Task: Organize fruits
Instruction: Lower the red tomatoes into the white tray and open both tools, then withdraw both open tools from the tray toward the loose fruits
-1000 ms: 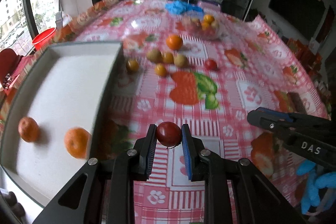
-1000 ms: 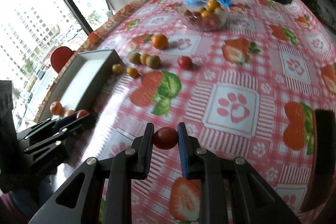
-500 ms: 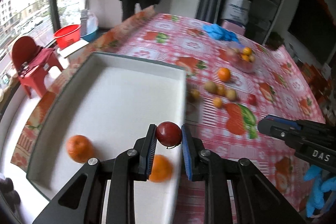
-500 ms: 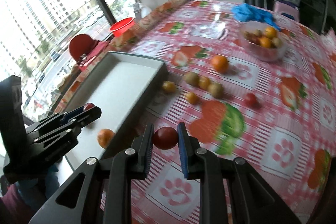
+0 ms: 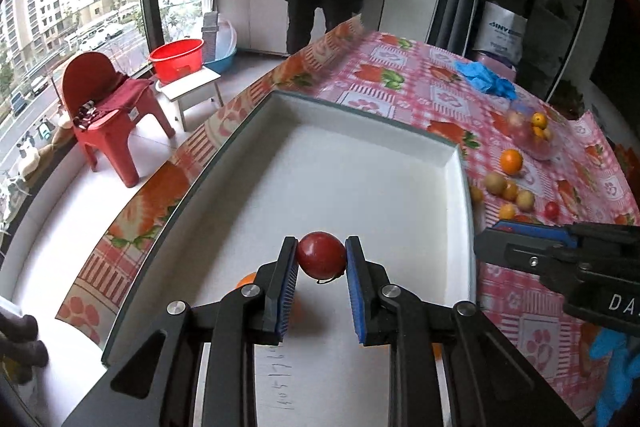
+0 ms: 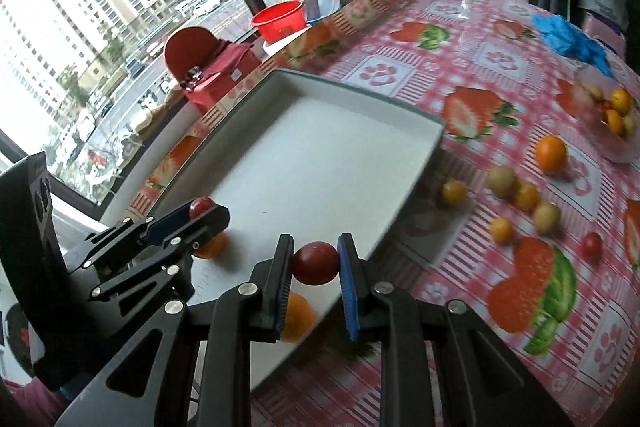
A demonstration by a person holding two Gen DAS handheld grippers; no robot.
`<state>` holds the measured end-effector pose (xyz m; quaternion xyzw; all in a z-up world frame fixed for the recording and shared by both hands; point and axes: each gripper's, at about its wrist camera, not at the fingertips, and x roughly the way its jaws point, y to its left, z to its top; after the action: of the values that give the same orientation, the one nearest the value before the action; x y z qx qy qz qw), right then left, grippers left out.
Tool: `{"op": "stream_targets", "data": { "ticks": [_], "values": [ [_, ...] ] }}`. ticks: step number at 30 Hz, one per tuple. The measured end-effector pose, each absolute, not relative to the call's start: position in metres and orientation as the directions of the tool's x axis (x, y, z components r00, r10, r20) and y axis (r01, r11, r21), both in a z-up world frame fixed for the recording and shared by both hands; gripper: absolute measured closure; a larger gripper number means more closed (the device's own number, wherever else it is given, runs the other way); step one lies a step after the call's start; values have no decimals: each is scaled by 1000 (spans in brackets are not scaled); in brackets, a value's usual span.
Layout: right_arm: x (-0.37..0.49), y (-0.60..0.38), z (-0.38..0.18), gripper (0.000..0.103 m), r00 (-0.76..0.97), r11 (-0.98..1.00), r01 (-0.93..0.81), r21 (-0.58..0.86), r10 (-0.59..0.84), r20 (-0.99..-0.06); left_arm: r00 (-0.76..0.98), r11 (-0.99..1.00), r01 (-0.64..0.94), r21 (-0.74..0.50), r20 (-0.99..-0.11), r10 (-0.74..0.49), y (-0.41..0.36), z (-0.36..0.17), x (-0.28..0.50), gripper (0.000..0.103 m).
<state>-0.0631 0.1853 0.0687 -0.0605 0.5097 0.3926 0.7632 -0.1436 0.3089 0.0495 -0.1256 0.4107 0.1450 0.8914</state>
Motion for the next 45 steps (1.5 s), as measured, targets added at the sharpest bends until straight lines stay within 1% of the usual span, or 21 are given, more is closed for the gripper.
{"op": "stream_targets", "data": {
  "ticks": [4,5,6,7,8,9,10,11,13,15,17,20,21,24,28,33,36,38,39,43,45],
  "values": [
    [-64,196,63,77,155,678,-671,300,524,-838,615,924,-370,-100,-772,162,313,44,-144,78],
    [-64,198,62,72,154,678,-672,297,520,-840,612,924,-370,-98,-773,164,313,42,-143,78],
    [-65,198,63,59,159,680,-673,290,517,-841,610,924,-372,-95,-775,166,314,41,-143,78],
    [-64,198,63,50,165,683,-673,285,514,-841,607,923,-374,-92,-777,169,315,40,-143,78],
    [-65,197,65,32,180,687,-672,275,512,-840,602,922,-378,-88,-780,172,315,39,-143,78],
    [-66,194,68,24,204,693,-673,259,510,-835,599,921,-380,-86,-781,174,315,38,-143,78],
    [-66,193,71,23,216,694,-675,251,510,-832,602,922,-377,-84,-779,175,315,38,-143,72],
    [-65,191,73,23,225,696,-675,245,510,-831,605,924,-374,-84,-777,175,314,38,-143,46],
    [-60,185,77,22,241,707,-665,240,507,-828,616,915,-397,-77,-761,203,313,42,-146,11],
    [-53,173,80,18,282,739,-641,209,479,-831,637,909,-410,-79,-738,223,312,45,-150,10],
    [-45,162,80,15,320,775,-607,175,441,-839,627,913,-399,-85,-752,204,311,44,-147,10],
    [-23,137,78,6,402,855,-511,93,333,-853,618,911,-402,-85,-760,202,309,42,-146,10],
    [-14,126,75,5,431,886,-461,54,276,-859,616,911,-403,-87,-762,200,308,40,-145,10],
    [2,110,67,5,445,917,-399,18,212,-870,611,912,-398,-97,-770,185,305,37,-145,10],
    [14,111,56,5,456,924,-383,-10,179,-871,611,918,-388,-85,-770,187,298,37,-143,10],
    [25,134,51,5,492,918,-395,-39,175,-852,614,920,-381,-90,-769,179,296,38,-144,10],
    [34,151,43,5,494,909,-409,-79,147,-857,608,917,-388,-87,-772,184,298,38,-144,10],
    [34,160,36,5,500,893,-429,-140,106,-859,603,916,-393,-85,-775,187,299,37,-144,10],
    [31,163,36,5,510,881,-449,-146,119,-852,601,914,-396,-83,-777,189,300,37,-144,10],
    [20,154,39,5,539,852,-467,-236,62,-840,597,911,-402,-87,-780,189,302,37,-144,10],
    [11,137,37,5,515,840,-479,-253,35,-857,598,910,-403,-94,-780,184,301,38,-143,10]
  ]
}}
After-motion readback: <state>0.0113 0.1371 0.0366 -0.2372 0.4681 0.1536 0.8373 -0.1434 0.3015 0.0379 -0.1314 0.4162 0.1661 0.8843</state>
